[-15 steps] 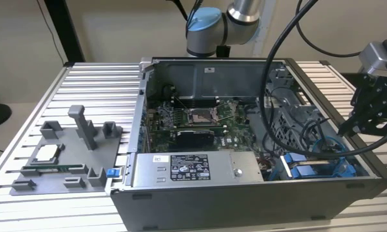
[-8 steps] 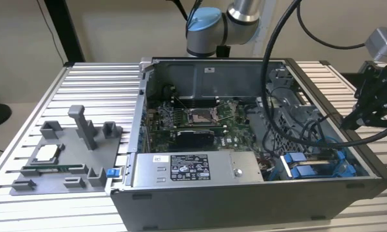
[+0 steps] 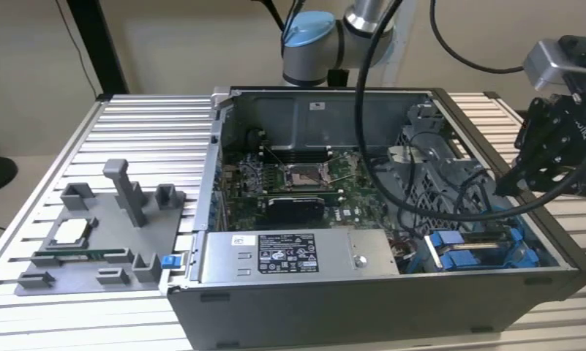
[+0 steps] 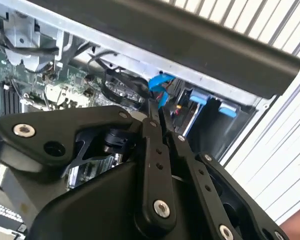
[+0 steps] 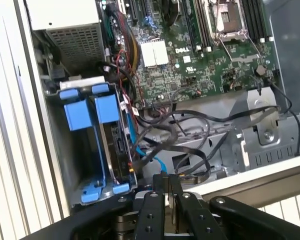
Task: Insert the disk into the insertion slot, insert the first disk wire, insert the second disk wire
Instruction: 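Insert the second disk wire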
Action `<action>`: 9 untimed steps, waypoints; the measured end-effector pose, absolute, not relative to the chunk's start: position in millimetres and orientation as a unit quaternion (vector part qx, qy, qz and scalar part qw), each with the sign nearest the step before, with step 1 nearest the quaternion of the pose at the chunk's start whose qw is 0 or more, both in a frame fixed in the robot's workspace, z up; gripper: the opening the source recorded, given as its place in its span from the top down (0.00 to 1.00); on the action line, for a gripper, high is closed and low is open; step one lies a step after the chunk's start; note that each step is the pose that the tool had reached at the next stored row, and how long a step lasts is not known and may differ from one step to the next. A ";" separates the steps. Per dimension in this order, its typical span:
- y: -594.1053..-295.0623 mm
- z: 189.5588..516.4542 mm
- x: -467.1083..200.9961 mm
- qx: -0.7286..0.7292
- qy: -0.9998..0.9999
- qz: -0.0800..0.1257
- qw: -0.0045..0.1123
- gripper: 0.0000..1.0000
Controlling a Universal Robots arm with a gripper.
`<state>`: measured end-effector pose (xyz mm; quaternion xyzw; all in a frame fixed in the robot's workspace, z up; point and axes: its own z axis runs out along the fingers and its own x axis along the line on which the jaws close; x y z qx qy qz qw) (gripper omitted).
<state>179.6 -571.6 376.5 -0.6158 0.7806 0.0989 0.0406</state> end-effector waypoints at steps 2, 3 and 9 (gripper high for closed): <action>-571.6 376.8 170.3 -0.616 0.781 0.099 0.041 1.00; -571.6 376.9 165.9 -0.616 0.781 0.099 0.041 1.00; -572.8 383.5 142.9 -0.616 0.781 0.099 0.041 1.00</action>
